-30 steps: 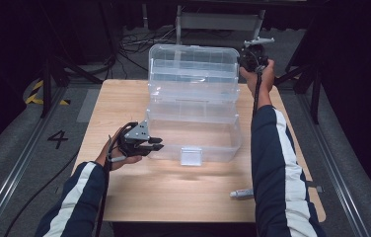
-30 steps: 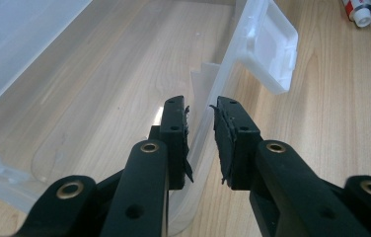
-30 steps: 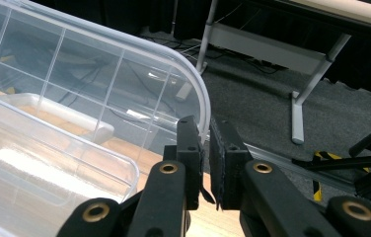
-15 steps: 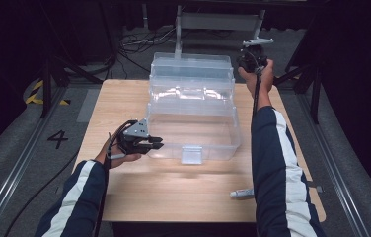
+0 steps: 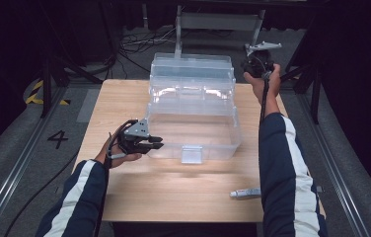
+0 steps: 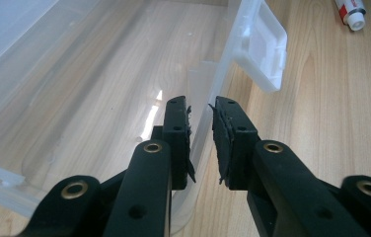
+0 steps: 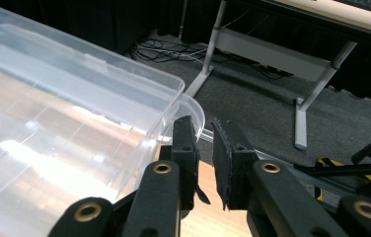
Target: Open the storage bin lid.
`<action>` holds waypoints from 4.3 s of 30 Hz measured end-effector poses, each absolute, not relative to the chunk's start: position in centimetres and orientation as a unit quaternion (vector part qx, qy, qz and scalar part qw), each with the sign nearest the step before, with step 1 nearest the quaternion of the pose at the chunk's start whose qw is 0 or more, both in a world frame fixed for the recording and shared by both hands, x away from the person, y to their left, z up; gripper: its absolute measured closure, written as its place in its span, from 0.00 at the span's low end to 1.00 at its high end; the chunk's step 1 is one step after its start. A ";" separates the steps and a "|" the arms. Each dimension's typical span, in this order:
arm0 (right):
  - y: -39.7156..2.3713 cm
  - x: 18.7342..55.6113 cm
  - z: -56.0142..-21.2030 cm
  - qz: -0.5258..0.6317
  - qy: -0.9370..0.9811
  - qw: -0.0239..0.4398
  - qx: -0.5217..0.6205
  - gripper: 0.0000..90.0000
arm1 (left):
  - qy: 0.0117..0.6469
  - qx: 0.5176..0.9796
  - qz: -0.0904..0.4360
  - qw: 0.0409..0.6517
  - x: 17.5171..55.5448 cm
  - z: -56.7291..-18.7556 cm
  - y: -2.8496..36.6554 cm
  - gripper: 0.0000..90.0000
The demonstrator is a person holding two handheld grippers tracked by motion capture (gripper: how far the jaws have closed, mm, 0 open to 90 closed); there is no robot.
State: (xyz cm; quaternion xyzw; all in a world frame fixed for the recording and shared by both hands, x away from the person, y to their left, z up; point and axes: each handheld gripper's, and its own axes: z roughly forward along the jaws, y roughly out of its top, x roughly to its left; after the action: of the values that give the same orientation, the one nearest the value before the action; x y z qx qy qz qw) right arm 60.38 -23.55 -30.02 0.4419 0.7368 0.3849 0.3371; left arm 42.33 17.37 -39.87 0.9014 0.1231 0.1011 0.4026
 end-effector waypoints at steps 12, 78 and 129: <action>-25.2 56.3 -30.2 0.389 0.758 0.322 0.412 0.87 | 0.125 0.904 0.111 0.394 42.1 -39.7 17.2 0.85; -27.0 32.9 -43.5 0.297 0.948 0.032 0.109 0.69 | 0.144 0.904 0.125 0.383 41.6 -39.5 16.9 0.83; -24.8 34.6 -44.7 0.198 0.976 0.025 0.089 0.79 | 0.133 0.903 0.160 0.376 40.7 -38.5 17.6 0.74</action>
State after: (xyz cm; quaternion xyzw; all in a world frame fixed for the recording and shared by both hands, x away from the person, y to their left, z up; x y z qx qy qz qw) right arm 34.58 -24.79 -44.65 0.0887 0.9759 0.1980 0.0249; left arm 40.71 17.63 -38.53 0.9030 0.1333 0.1599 0.3759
